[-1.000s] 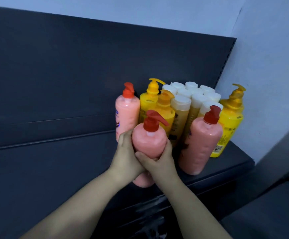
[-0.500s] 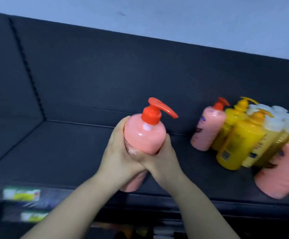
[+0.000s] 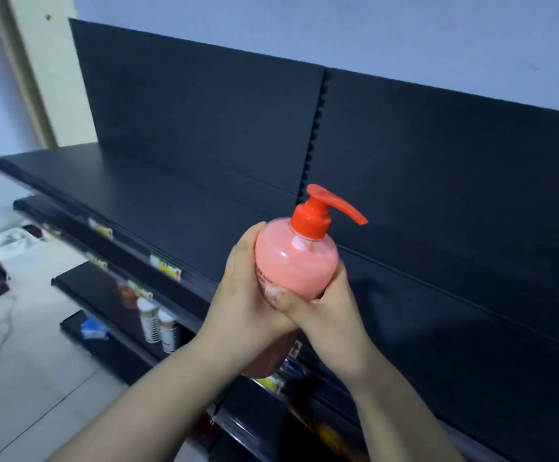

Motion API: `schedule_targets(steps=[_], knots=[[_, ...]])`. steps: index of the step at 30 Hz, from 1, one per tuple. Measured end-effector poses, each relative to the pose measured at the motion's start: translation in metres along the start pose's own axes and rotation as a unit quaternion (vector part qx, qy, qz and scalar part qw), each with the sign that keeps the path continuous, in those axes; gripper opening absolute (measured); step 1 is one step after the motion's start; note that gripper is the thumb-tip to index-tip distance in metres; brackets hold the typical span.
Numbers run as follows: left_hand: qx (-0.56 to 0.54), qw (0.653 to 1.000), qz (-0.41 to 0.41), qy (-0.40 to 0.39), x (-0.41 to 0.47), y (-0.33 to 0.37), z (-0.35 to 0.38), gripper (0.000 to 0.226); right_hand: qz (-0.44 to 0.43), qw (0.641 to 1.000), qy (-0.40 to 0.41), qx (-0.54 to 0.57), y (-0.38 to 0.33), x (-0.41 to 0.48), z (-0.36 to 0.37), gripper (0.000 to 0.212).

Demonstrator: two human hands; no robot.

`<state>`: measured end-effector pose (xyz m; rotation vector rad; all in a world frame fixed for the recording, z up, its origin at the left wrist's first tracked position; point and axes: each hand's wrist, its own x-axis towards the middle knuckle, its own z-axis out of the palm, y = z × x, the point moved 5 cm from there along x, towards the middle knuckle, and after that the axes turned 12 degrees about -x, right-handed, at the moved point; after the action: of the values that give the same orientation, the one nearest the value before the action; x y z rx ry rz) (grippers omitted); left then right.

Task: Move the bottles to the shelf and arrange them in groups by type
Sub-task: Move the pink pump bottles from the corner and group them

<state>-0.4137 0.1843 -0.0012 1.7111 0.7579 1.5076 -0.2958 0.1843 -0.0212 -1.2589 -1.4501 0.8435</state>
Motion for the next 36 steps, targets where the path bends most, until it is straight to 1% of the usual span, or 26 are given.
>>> schedule_targets(steps=[3, 6, 9, 17, 22, 25, 32, 36], knots=[[-0.001, 1.000, 0.001, 0.022, 0.012, -0.012, -0.028, 0.081, 0.005, 1.000, -0.022, 0.017, 0.004, 0.024, 0.029, 0.092], [0.011, 0.999, 0.004, 0.032, 0.030, -0.030, -0.052, 0.081, 0.003, 0.998, -0.050, 0.028, 0.009, 0.055, 0.055, 0.088], [0.027, 0.999, -0.003, 0.025, 0.054, -0.055, -0.079, 0.082, 0.002, 0.997, -0.060, 0.039, 0.018, 0.092, 0.082, 0.084], [0.059, 0.998, -0.022, 0.002, 0.156, -0.117, -0.139, 0.078, 0.024, 0.996, -0.079, 0.036, 0.040, 0.215, 0.142, 0.089], [0.064, 0.998, -0.026, 0.003, 0.198, -0.152, -0.172, 0.078, 0.033, 0.995, -0.093, 0.021, 0.050, 0.272, 0.174, 0.096], [0.068, 0.997, -0.036, 0.008, 0.213, -0.171, -0.189, 0.080, 0.042, 0.995, -0.087, 0.021, 0.057, 0.291, 0.190, 0.096], [0.025, 0.998, -0.051, -0.021, 0.244, -0.218, -0.235, 0.078, 0.073, 0.996, -0.047, -0.027, 0.068, 0.326, 0.231, 0.095], [-0.004, 0.996, -0.062, -0.066, 0.266, -0.250, -0.266, 0.084, 0.071, 0.997, 0.004, -0.044, 0.066, 0.349, 0.262, 0.092]])
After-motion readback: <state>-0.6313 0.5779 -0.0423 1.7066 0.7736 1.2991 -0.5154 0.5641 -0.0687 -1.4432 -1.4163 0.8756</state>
